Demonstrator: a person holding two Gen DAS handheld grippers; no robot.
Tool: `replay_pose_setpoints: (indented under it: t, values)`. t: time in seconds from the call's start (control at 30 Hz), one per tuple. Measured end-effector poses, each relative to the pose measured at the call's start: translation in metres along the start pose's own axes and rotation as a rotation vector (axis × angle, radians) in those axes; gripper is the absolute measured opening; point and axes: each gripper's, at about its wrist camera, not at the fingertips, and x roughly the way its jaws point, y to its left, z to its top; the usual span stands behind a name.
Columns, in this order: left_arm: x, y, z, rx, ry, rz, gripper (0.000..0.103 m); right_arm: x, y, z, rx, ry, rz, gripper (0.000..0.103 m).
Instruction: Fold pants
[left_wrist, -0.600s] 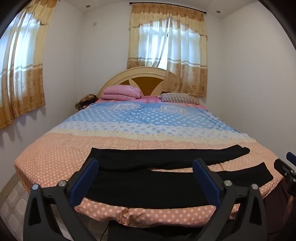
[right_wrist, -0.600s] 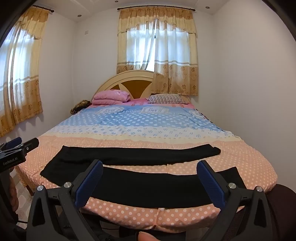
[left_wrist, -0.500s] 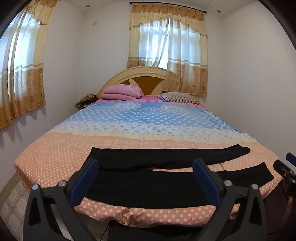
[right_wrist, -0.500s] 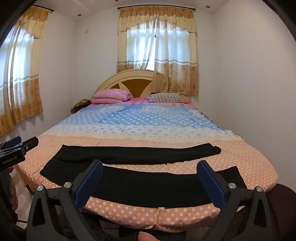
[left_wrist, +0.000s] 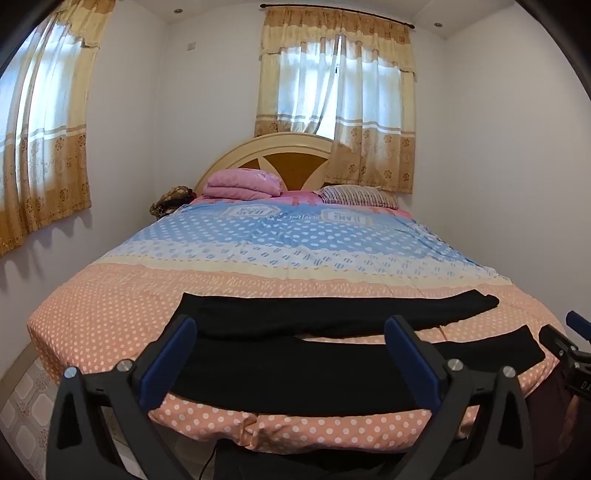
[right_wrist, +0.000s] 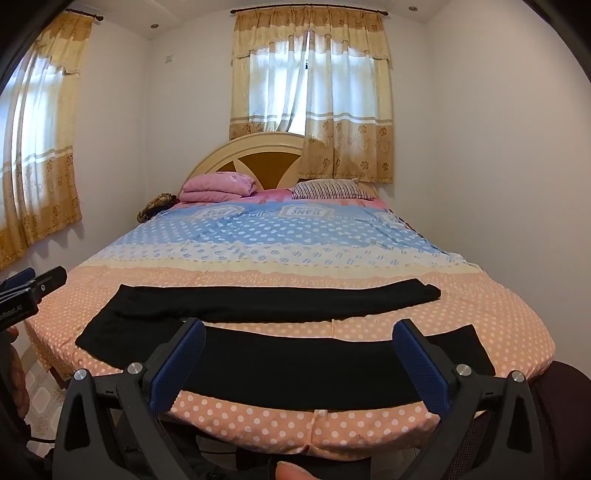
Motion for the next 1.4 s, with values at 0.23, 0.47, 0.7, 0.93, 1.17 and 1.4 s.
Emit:
replay_pose_setpoints:
  t: [0.23, 0.47, 0.7, 0.93, 1.17, 1.4]
  values:
    - [-0.001, 0.002, 0.003, -0.001, 0.002, -0.001, 0.103, 0.003, -0.003, -0.001, 0.004, 0.015, -0.009, 0.102]
    - [0.001, -0.001, 0.0, -0.004, -0.003, 0.005, 0.103, 0.006, -0.005, -0.003, 0.005, 0.028, -0.018, 0.102]
    - [0.004, -0.001, -0.003, -0.006, 0.003, 0.006, 0.103, 0.013, -0.007, -0.004, 0.008, 0.048, -0.019, 0.102]
    - [0.004, 0.0, -0.003, -0.007, 0.004, 0.005, 0.103, 0.014, -0.007, -0.004, 0.009, 0.048, -0.02, 0.102]
    - [0.006, 0.0, -0.004, -0.008, 0.008, 0.007, 0.103, 0.016, -0.009, -0.006, 0.01, 0.055, -0.022, 0.102]
    - [0.007, 0.001, -0.004, -0.008, 0.01, 0.007, 0.103, 0.019, -0.011, -0.006, 0.013, 0.058, -0.024, 0.102]
